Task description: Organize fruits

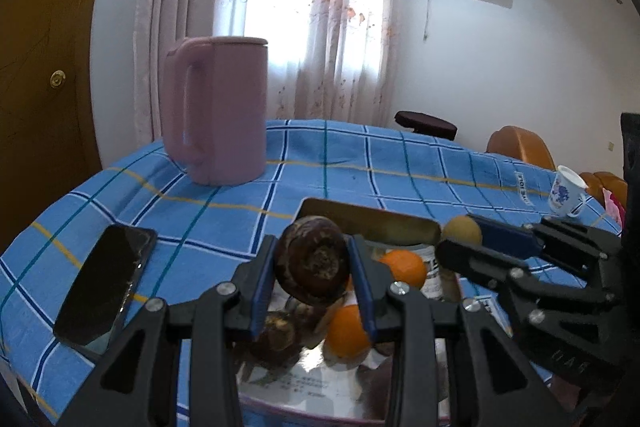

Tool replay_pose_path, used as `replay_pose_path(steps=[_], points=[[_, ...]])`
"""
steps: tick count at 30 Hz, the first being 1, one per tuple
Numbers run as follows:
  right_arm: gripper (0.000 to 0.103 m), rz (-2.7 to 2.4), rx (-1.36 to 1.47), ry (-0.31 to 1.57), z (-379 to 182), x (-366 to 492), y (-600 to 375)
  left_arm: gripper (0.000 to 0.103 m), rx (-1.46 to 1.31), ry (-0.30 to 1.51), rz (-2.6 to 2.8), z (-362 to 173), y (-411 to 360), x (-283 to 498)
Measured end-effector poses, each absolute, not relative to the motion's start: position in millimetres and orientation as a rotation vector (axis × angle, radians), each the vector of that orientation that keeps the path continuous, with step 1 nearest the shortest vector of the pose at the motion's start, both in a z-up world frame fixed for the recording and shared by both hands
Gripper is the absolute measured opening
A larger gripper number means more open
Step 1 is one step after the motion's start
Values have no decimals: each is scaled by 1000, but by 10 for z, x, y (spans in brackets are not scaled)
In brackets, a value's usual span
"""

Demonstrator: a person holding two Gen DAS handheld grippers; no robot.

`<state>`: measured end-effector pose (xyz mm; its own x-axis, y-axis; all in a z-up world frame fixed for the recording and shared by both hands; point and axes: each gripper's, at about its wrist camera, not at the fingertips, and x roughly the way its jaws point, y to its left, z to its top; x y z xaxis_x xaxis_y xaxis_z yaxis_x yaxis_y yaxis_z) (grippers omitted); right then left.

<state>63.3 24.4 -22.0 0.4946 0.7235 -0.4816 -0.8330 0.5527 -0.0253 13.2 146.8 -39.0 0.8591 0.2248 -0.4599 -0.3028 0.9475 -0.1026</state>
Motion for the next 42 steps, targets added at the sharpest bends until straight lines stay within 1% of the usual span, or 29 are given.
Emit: replay_pose_path(steps=[9, 18, 19, 20, 21, 23, 26, 27, 28, 29, 32, 34, 38, 39, 41, 42], points=[[29, 961, -317, 532, -431, 657, 436, 38, -183, 495, 282, -488, 1520, 113], [30, 980, -330, 591, -520, 663, 469, 38, -179, 520, 276, -538, 1496, 117], [32, 985, -332, 600, -530, 663, 478, 39, -177, 519, 276, -530, 1490, 106], [37, 986, -333, 603, -536, 658, 480, 41, -175, 515, 277, -521, 1487, 99], [40, 985, -335, 599, -537, 647, 479, 43, -174, 511, 278, -511, 1488, 94], [42, 990, -337, 599, -537, 627, 474, 59, -172, 499, 283, -477, 1482, 66], [45, 986, -337, 590, -520, 601, 453, 72, -170, 479, 296, -432, 1488, 29], [46, 982, -338, 585, -512, 591, 443, 72, -172, 475, 295, -422, 1490, 20], [50, 978, -336, 581, -503, 584, 430, 72, -172, 471, 293, -411, 1490, 11], [51, 976, -335, 578, -494, 578, 421, 73, -171, 469, 296, -401, 1490, 1], [51, 959, -332, 566, -465, 561, 382, 78, -178, 455, 302, -370, 1501, -43], [52, 944, -329, 553, -429, 536, 331, 78, -181, 447, 301, -350, 1499, -73], [57, 887, -326, 520, -361, 496, 199, 79, -188, 423, 292, -279, 1475, -133], [57, 874, -318, 515, -343, 493, 149, 80, -186, 418, 289, -265, 1463, -142], [58, 848, -301, 509, -311, 491, 52, 86, -180, 405, 289, -236, 1426, -165], [58, 840, -293, 506, -292, 496, 13, 87, -178, 401, 287, -228, 1411, -173]])
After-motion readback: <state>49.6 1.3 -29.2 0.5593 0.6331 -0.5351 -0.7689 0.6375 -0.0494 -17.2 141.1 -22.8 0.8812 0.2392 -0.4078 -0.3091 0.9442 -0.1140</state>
